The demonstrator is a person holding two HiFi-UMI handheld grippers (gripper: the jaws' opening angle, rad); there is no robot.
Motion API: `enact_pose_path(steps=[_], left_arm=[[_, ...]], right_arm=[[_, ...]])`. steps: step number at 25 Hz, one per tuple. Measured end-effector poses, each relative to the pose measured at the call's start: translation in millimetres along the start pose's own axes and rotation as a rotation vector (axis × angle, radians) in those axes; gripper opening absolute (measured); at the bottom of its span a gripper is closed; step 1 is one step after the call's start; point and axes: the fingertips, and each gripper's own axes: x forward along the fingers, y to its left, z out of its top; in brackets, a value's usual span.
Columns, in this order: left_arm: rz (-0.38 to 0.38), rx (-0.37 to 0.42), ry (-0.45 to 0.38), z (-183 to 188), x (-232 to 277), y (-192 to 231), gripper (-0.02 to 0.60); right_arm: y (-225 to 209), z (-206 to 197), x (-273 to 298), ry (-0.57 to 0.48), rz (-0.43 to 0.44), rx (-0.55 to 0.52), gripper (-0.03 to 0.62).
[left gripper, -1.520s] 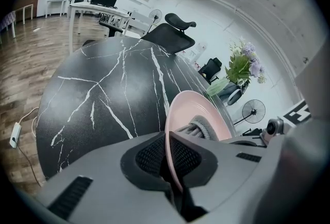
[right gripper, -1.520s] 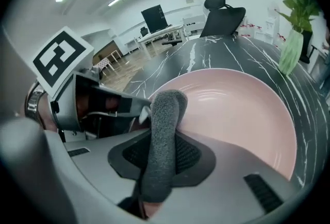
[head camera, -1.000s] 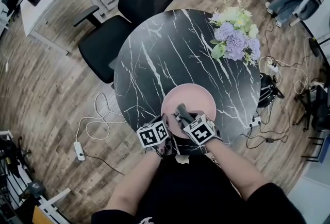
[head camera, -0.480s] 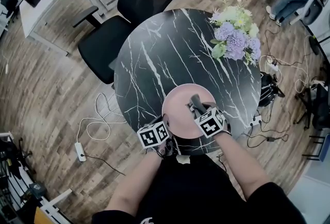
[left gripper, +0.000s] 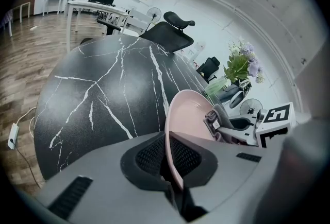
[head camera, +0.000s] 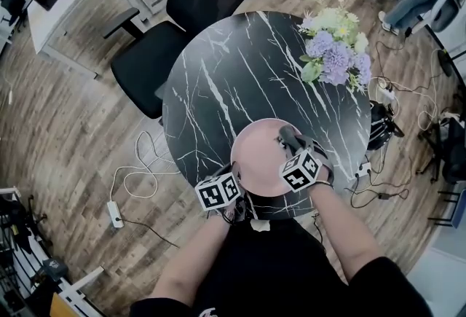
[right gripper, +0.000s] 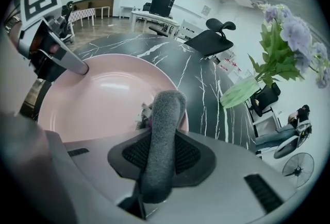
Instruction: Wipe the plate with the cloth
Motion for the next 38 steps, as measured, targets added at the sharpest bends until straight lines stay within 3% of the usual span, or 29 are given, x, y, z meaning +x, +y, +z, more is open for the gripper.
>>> enact_pose_path(steps=[12,16,20,22,33,38], left_arm=[[0.022,-0.009,-0.005,0,0,2,0.029],[0.016,-0.008,-0.007,0,1,1,0.029],[0.010,-0.008,-0.008,-1,3,-1,0.029],[0.007,-0.009,-0.011,-2,4,-2,0.029],[0.020,-0.014,-0.021,-2,3,-1,0.029],[0.027,-0.019,-0.031,-1,3,-1,0.029]], right_arm=[[-24,11,-10,-0.105,-0.101,0.134,0.109],[-33,16,-19,-0.162,-0.088,0.275,0.109],[-29,21,-23,-0.232,0.077,0.616,0.109],[-16,26,-24,-0.237,0.163,0.703,0.109],[111,60,-33,-0.169,0.517,0.616,0.109],[145,53,-39,-0.124,0.582,0.509,0.107]])
